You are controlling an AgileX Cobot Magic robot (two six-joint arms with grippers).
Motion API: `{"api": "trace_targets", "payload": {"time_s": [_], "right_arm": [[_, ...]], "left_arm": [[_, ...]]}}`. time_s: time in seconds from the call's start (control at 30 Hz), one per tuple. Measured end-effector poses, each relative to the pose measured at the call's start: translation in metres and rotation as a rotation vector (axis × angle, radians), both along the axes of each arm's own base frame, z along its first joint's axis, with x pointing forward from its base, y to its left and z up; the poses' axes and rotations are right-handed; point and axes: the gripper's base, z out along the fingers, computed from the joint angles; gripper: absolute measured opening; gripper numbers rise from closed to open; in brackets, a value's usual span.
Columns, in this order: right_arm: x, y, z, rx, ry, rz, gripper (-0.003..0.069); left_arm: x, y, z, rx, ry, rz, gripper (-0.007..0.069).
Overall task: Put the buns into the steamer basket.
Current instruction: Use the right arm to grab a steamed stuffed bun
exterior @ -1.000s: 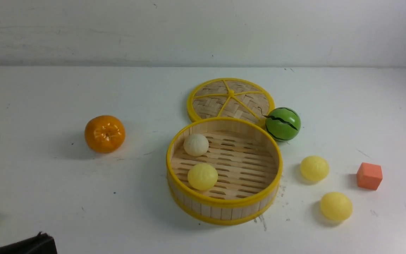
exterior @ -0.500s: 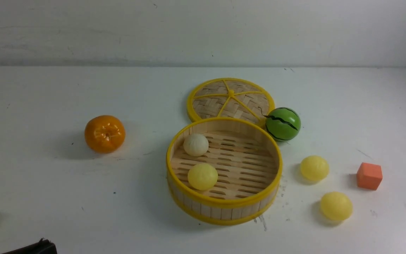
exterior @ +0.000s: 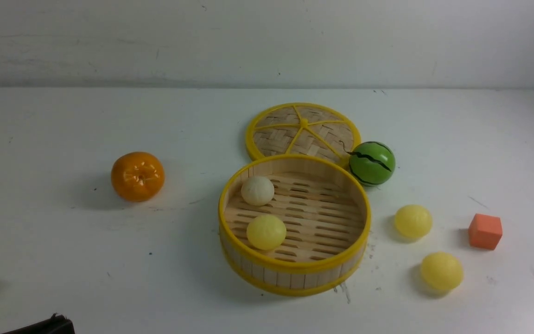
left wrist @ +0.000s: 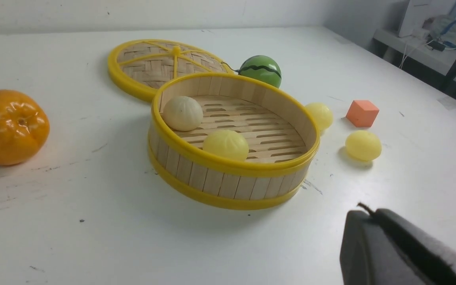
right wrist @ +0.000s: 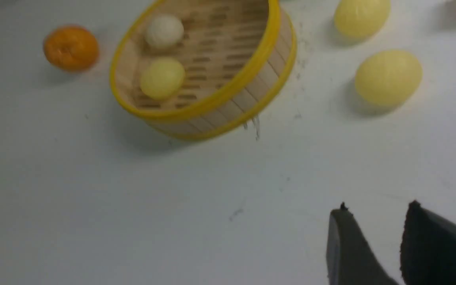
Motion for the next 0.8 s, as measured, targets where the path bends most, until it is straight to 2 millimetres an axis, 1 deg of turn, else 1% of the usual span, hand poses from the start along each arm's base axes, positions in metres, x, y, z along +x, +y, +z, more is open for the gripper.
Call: {"api": "trace_targets", "payload": {"time_s": [0.03,0.1,0.13,0.17,0.2,0.33,0.37,0.4,0.43,0.5,0.67,0.7,0.77,0.8], "right_arm": [[0.013,0.000,0.002,-0.045,0.069,0.034,0.0213],[0.041,0.000,-0.001,-0.106,0.190,0.069,0.0213],[0.041,0.000,-0.001,-0.109,0.191,0.070,0.0213],[0.065,0.001,-0.006,-0.129,0.271,0.082,0.0213],[0.082,0.003,-0.012,-0.144,0.324,0.096,0.0213],[0.129,0.017,-0.026,-0.187,0.428,0.158,0.0213],[0.132,0.018,-0.026,-0.187,0.431,0.158,0.0213],[0.149,0.024,-0.031,-0.206,0.452,0.173,0.0213],[0.159,0.027,-0.033,-0.217,0.464,0.176,0.0213],[0.175,0.029,-0.036,-0.240,0.477,0.166,0.0216],[0.211,0.030,-0.061,-0.305,0.534,0.143,0.0227],[0.212,0.030,-0.062,-0.306,0.538,0.143,0.0227],[0.222,0.031,-0.076,-0.314,0.562,0.141,0.0232],[0.224,0.031,-0.079,-0.315,0.563,0.140,0.0233]], "left_arm": [[0.000,0.000,0.000,0.000,0.000,0.000,-0.0013],[0.000,0.000,0.000,0.000,0.000,0.000,-0.0013],[0.000,0.000,0.000,0.000,0.000,0.000,-0.0013],[0.000,0.000,0.000,0.000,0.000,0.000,-0.0013],[0.000,0.000,0.000,0.000,0.000,0.000,-0.0013],[0.000,0.000,0.000,0.000,0.000,0.000,-0.0011],[0.000,0.000,0.000,0.000,0.000,0.000,-0.0011],[0.000,0.000,0.000,0.001,0.001,0.000,-0.0010],[0.000,0.000,0.000,0.001,0.001,0.000,-0.0009],[0.000,0.000,0.000,0.001,0.001,0.000,-0.0006],[0.000,0.000,0.000,0.001,0.001,0.000,-0.0002],[0.000,0.000,0.000,0.001,0.001,0.000,-0.0002],[0.000,0.000,0.000,0.001,0.001,0.000,0.0000],[0.000,0.000,0.000,0.001,0.001,0.000,0.0001]]}}
